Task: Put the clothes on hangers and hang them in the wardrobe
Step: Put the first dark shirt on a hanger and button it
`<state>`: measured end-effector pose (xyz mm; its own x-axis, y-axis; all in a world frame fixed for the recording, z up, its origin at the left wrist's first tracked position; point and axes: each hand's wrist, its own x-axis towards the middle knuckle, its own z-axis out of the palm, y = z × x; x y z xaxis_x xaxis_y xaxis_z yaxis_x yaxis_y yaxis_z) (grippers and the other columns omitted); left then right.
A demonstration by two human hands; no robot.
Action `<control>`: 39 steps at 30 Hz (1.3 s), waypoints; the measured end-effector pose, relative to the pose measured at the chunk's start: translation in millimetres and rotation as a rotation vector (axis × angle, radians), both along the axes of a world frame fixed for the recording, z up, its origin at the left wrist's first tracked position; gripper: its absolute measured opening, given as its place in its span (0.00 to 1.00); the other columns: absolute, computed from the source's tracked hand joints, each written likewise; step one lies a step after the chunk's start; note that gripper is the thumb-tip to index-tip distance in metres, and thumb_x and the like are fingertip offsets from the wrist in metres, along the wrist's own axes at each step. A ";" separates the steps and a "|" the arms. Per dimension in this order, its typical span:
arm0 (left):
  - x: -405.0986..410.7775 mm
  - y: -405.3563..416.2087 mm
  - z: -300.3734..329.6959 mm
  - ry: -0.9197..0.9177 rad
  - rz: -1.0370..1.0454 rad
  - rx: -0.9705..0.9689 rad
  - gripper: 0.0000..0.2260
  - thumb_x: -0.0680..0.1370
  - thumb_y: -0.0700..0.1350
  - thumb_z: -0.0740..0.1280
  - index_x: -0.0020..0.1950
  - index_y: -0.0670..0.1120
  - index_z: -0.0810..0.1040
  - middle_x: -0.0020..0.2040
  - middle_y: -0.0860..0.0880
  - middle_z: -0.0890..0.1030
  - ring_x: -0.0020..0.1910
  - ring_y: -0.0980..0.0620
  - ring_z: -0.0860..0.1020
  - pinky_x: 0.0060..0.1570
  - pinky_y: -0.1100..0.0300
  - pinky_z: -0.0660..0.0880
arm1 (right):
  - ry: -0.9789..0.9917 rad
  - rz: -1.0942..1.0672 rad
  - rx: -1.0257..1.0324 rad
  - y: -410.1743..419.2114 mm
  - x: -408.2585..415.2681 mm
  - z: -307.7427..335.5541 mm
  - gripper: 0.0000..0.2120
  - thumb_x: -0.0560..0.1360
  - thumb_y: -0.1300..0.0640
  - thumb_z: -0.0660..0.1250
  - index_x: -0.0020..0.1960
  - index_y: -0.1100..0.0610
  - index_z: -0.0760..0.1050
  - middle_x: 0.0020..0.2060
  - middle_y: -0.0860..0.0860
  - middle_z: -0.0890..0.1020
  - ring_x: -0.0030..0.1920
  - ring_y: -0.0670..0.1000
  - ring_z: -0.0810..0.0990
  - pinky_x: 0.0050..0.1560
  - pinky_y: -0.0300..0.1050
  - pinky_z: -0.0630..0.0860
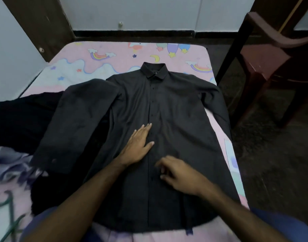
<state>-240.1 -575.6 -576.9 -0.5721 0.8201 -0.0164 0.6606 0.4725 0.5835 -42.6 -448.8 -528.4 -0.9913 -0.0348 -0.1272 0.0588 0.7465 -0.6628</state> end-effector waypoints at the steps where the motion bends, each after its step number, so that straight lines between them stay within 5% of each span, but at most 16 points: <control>1: 18.2 -17.5 2.0 0.026 -0.020 -0.021 0.32 0.83 0.48 0.62 0.83 0.48 0.50 0.81 0.49 0.58 0.81 0.51 0.53 0.80 0.51 0.47 | -0.069 0.051 0.030 -12.3 12.4 -3.2 0.18 0.76 0.56 0.71 0.65 0.51 0.73 0.52 0.47 0.76 0.51 0.46 0.76 0.57 0.45 0.75; 5: 68.3 -66.1 18.8 0.102 -0.088 -0.075 0.31 0.81 0.38 0.61 0.82 0.51 0.55 0.75 0.46 0.69 0.75 0.47 0.66 0.74 0.49 0.62 | -0.078 -0.020 0.073 -31.1 32.3 -7.5 0.16 0.75 0.59 0.69 0.62 0.54 0.75 0.51 0.50 0.76 0.51 0.50 0.78 0.57 0.47 0.75; 8: 94.8 -85.2 27.0 0.010 -0.076 -0.044 0.34 0.79 0.35 0.63 0.80 0.56 0.57 0.69 0.52 0.76 0.67 0.50 0.73 0.67 0.45 0.69 | -0.019 -0.200 0.039 -43.2 42.8 -13.5 0.08 0.75 0.61 0.68 0.54 0.56 0.76 0.48 0.52 0.79 0.50 0.54 0.80 0.55 0.51 0.76; 10: 113.2 -93.2 26.4 -0.199 -0.067 0.039 0.36 0.78 0.31 0.63 0.81 0.56 0.57 0.65 0.51 0.78 0.63 0.53 0.76 0.67 0.47 0.72 | -0.007 -0.338 0.026 -55.3 46.1 -15.4 0.07 0.78 0.52 0.69 0.51 0.55 0.75 0.48 0.51 0.81 0.50 0.54 0.80 0.51 0.48 0.74; 14: 140.7 -98.6 22.4 -0.336 -0.065 0.212 0.39 0.76 0.26 0.58 0.82 0.55 0.53 0.70 0.53 0.76 0.70 0.61 0.72 0.72 0.63 0.65 | -0.092 -0.540 0.085 -74.8 37.1 -12.4 0.27 0.73 0.29 0.64 0.52 0.53 0.71 0.49 0.50 0.82 0.49 0.55 0.82 0.43 0.49 0.73; 17: 141.4 -93.2 18.5 -0.352 -0.070 0.281 0.40 0.76 0.26 0.59 0.82 0.53 0.53 0.71 0.56 0.75 0.68 0.59 0.74 0.68 0.64 0.69 | -0.100 -0.608 0.136 -76.3 31.9 -13.8 0.16 0.78 0.41 0.63 0.52 0.54 0.71 0.53 0.56 0.83 0.53 0.60 0.82 0.47 0.50 0.74; 21: 136.0 -87.6 11.3 -0.212 0.079 0.282 0.32 0.77 0.32 0.67 0.78 0.49 0.63 0.68 0.51 0.71 0.62 0.56 0.73 0.64 0.53 0.75 | 0.000 -0.695 -0.139 -57.4 42.4 -22.7 0.07 0.80 0.56 0.63 0.45 0.55 0.76 0.46 0.52 0.84 0.50 0.55 0.82 0.50 0.49 0.76; 26: 126.2 -73.0 7.7 -0.072 0.102 0.215 0.13 0.76 0.41 0.73 0.60 0.46 0.80 0.53 0.49 0.74 0.50 0.54 0.76 0.57 0.56 0.76 | 0.072 -0.789 -0.453 -45.1 48.2 -32.7 0.03 0.79 0.58 0.69 0.51 0.54 0.82 0.45 0.46 0.86 0.47 0.45 0.83 0.53 0.41 0.76; 33: 129.6 -58.4 5.8 0.073 0.162 0.168 0.04 0.75 0.47 0.73 0.48 0.52 0.81 0.45 0.57 0.75 0.43 0.63 0.74 0.43 0.66 0.68 | 0.046 -0.804 -0.771 -45.8 45.0 -20.6 0.07 0.77 0.57 0.73 0.41 0.56 0.81 0.33 0.45 0.82 0.36 0.42 0.79 0.38 0.35 0.75; 36: 125.2 -55.8 9.8 -0.058 0.223 0.118 0.03 0.75 0.48 0.74 0.46 0.53 0.80 0.43 0.58 0.80 0.41 0.64 0.76 0.39 0.66 0.68 | 0.039 -0.823 -0.844 -44.8 45.6 -15.9 0.08 0.76 0.57 0.74 0.40 0.56 0.80 0.33 0.46 0.82 0.35 0.41 0.79 0.36 0.34 0.75; 39: 120.7 -53.7 14.2 -0.436 0.346 0.236 0.03 0.75 0.44 0.75 0.44 0.49 0.82 0.36 0.55 0.81 0.29 0.60 0.76 0.29 0.66 0.69 | 0.051 -0.875 -0.837 -46.5 44.4 -16.6 0.08 0.75 0.56 0.76 0.39 0.56 0.81 0.30 0.45 0.81 0.32 0.41 0.78 0.35 0.35 0.74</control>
<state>-119.4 -629.3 -562.7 -0.7880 0.5973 -0.1492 0.1682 0.4420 0.8811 1.8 -495.3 -545.0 -0.7240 0.5969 -0.3456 0.2887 -0.1928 -0.9378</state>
